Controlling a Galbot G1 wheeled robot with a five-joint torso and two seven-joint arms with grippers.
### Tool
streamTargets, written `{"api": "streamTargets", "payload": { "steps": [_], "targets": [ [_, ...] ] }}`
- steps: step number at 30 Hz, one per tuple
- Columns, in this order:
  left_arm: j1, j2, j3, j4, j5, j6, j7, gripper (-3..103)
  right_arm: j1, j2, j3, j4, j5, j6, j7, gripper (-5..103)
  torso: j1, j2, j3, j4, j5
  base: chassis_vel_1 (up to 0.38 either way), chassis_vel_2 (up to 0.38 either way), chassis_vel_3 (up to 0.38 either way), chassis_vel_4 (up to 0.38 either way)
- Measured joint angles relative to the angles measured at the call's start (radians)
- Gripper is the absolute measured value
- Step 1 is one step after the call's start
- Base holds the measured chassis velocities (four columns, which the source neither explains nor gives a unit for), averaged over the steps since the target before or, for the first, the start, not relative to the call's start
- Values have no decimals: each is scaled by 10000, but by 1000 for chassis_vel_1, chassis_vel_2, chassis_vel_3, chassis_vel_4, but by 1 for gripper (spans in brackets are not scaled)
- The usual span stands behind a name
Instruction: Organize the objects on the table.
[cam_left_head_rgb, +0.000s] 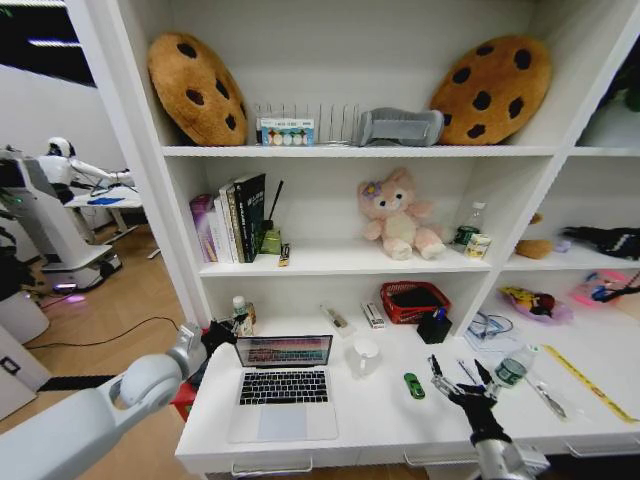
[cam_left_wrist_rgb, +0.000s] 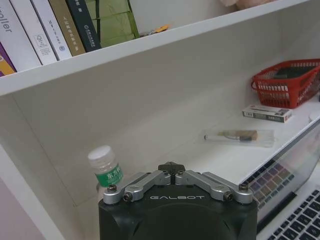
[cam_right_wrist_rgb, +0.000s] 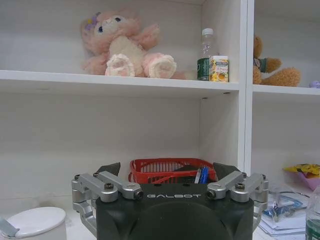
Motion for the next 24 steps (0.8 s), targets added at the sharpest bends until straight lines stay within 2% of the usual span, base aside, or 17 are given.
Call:
{"api": "streamTargets", "payload": {
  "steps": [2,4,5,8,11,15,17,18,20,21,23,24],
  "targets": [
    [955,183,-385,-342,339,-68,-25,0,44,0,-48,-87,-4,3,7,100,-2,2,-1,4,1,0,0,0,0],
    [1300,250,-404,-461,470,-24,-27,0,75,0,-70,-128,-6,6,11,100,-2,1,1,2,-2,0,0,0,0],
    [1551,281,-420,-630,580,-29,-86,0,84,-6,-88,-173,-12,8,15,100,0,-1,3,8,-23,0,0,0,0],
    [1963,199,-401,-1157,691,-43,-413,0,152,-7,-132,-277,-17,21,21,100,1,-1,2,-5,-1,0,0,0,0],
    [2135,60,-302,-1314,697,-10,-584,0,160,-8,-120,-320,-8,43,23,100,3,-1,3,-3,-12,0,0,0,0],
    [3062,-203,-510,-1262,1022,-39,-682,0,168,-91,45,-378,215,78,27,100,2,-1,3,2,-7,0,0,0,0],
    [3062,-203,-510,-1262,1022,-39,-682,0,168,-91,45,-378,215,78,27,100,2,-1,3,2,-7,0,0,0,0],
    [3171,-392,-637,-1170,1104,-87,-702,-1,133,-90,145,-379,296,109,28,100,2,-1,3,2,-5,0,0,0,0],
    [3309,-1047,-1205,-1013,985,-128,-953,10,90,-96,245,-386,410,142,28,100,2,-1,3,-6,-11,0,0,0,0],
    [3309,-1047,-1205,-1013,985,-128,-953,10,90,-96,245,-386,410,142,28,100,2,-1,3,-6,-11,0,0,0,0],
    [3625,-1969,-2412,-995,649,-157,-1326,20,127,-162,191,-416,424,146,7,100,3,-1,2,-3,-3,0,0,0,0],
    [3625,-1969,-2412,-995,649,-157,-1326,20,127,-162,191,-416,424,146,7,100,3,-1,2,-3,-3,0,0,0,0]
  ]
}}
